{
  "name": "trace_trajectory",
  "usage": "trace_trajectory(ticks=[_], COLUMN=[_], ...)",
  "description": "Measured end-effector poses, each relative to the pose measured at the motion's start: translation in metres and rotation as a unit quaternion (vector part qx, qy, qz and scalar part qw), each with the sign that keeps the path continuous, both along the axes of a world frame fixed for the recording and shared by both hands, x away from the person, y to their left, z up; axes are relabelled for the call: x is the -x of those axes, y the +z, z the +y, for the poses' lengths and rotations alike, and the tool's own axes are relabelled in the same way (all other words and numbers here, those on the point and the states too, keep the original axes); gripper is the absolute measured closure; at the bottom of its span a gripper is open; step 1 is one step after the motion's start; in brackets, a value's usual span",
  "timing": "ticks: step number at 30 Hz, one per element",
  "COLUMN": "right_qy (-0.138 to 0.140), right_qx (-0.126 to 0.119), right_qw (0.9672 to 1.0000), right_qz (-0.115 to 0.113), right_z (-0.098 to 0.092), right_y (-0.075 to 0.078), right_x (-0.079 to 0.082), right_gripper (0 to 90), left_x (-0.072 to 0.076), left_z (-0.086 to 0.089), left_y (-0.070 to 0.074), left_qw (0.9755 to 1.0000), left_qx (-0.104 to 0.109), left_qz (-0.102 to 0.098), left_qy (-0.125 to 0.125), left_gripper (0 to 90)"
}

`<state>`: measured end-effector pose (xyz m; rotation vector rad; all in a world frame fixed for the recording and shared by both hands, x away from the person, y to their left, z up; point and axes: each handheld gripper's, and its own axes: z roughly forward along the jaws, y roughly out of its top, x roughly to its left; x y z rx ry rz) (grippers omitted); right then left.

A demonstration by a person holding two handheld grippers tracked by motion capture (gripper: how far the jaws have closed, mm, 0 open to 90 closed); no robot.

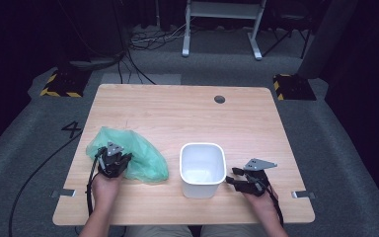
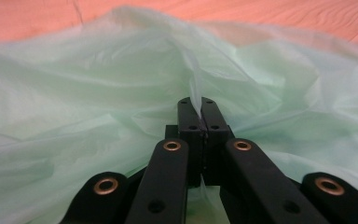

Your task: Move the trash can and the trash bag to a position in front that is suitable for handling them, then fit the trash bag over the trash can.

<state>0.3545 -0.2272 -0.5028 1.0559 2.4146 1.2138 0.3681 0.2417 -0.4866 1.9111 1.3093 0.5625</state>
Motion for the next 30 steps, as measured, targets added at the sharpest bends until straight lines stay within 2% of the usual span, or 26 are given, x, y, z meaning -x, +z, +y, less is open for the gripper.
trace_trajectory(ticks=[3,8,10,12,22,26,28,30], right_qy=[-0.003,0.000,0.000,0.000,0.000,0.000,0.000,0.000], right_qx=[0.010,0.037,0.037,0.038,0.037,0.039,0.040,0.040], right_qw=[0.9999,0.9989,0.9989,0.9989,0.9989,0.9988,0.9987,0.9987], right_qz=[-0.006,-0.028,-0.029,-0.029,-0.029,-0.030,-0.031,-0.031], right_z=[0.002,0.007,0.007,0.007,0.007,0.007,0.008,0.008], right_y=[0.000,0.000,0.000,0.000,0.000,0.000,0.000,0.000], right_x=[0.000,0.004,0.004,0.004,0.004,0.004,0.004,0.004], right_gripper=[50.3,50.2,50.3,50.2,50.2,50.0,49.8,49.6], left_x=[0.005,0.013,0.013,0.017,0.024,0.029,0.030,0.030], left_z=[0.000,-0.001,-0.001,-0.002,-0.006,-0.005,-0.005,-0.006], left_y=[0.009,0.027,0.030,0.038,0.059,0.073,0.083,0.085], left_qw=[0.9997,0.9981,0.9979,0.9969,0.9943,0.9923,0.9911,0.9908], left_qx=[0.001,0.015,0.017,0.016,0.009,0.013,0.013,0.013], left_qz=[-0.022,-0.059,-0.060,-0.074,-0.093,-0.105,-0.106,-0.107], left_qy=[-0.005,-0.013,-0.015,-0.020,-0.051,-0.063,-0.079,-0.082], left_gripper=[89.7,89.8,89.8,89.8,89.7,89.8,89.8,89.8])
